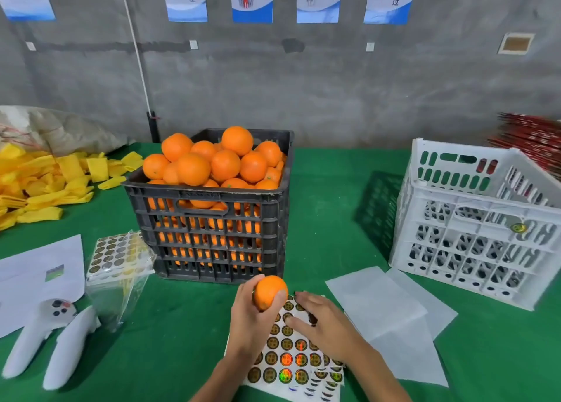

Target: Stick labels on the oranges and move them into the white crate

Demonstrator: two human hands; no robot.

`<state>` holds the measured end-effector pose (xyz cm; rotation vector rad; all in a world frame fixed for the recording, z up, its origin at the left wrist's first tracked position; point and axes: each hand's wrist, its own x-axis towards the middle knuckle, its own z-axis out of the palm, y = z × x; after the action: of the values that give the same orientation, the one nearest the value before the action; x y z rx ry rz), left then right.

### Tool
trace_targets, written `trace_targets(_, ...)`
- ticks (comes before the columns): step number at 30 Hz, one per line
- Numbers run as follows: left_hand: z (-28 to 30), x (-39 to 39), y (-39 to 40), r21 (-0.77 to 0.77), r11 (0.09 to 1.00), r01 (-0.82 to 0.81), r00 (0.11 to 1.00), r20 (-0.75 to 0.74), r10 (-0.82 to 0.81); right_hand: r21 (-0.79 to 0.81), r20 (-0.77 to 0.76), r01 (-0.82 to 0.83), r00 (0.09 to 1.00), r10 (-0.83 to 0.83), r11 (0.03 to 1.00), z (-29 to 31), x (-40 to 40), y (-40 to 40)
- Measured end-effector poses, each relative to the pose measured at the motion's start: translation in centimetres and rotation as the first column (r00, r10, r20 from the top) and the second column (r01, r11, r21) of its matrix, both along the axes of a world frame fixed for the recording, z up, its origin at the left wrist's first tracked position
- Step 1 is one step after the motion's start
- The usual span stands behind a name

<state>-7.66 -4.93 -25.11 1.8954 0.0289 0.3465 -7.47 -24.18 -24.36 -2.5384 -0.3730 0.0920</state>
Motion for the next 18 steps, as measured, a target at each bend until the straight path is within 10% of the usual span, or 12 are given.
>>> trace_targets(18, -1.09, 1.26, -0.09, -0.027, 1.0, -0.015, 0.999, -0.042, 0.014, 0.412, 0.058, 0.206, 0.966, -0.252, 0.887, -0.8, 0.39, 0.13)
